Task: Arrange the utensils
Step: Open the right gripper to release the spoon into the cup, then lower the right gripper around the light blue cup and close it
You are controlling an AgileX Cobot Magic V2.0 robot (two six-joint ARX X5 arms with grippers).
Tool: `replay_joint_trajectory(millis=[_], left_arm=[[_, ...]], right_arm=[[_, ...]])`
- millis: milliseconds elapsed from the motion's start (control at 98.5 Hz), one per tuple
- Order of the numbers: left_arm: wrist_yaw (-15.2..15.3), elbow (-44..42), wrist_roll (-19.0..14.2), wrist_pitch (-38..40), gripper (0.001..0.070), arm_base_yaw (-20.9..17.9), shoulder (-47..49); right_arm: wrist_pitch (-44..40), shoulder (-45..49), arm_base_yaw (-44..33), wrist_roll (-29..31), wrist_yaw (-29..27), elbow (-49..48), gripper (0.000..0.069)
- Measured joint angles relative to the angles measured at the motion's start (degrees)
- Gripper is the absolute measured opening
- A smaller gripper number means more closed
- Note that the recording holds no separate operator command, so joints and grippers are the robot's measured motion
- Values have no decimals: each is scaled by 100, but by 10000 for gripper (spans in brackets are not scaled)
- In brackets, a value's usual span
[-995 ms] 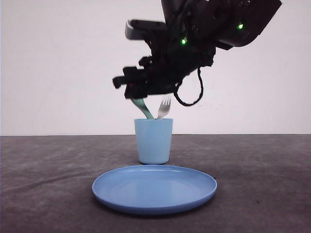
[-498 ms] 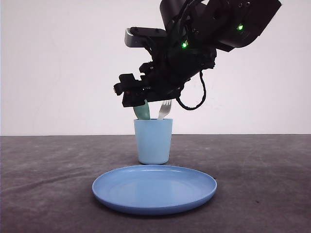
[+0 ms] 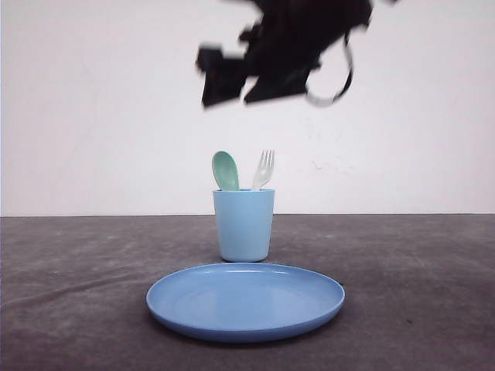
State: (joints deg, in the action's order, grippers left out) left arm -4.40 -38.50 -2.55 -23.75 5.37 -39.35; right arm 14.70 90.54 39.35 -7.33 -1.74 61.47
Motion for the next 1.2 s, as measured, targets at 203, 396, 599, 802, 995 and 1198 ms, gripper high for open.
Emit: replay_joint_trajectory(millis=[203, 396, 599, 802, 995, 1198], left_arm=[[0, 0, 0, -4, 299, 0, -2], [0, 0, 0, -4, 299, 0, -2], [0, 0, 2, -4, 299, 0, -2], [0, 0, 2, -4, 299, 0, -2], [0, 0, 2, -4, 299, 0, -2], [0, 0, 2, -4, 299, 0, -2]], right_arm=[[-1646, -951, 0, 232, -22, 0, 457], [-2833, -1891, 0, 570, -173, 0, 457], [-3910, -2330, -44, 833, -431, 0, 676], [-4291, -2516, -74, 981, -446, -238, 681], [-3794, -2511, -74, 1095, -426, -1043, 681], [-2470, -2483, -144, 1316, -118, -2197, 681]])
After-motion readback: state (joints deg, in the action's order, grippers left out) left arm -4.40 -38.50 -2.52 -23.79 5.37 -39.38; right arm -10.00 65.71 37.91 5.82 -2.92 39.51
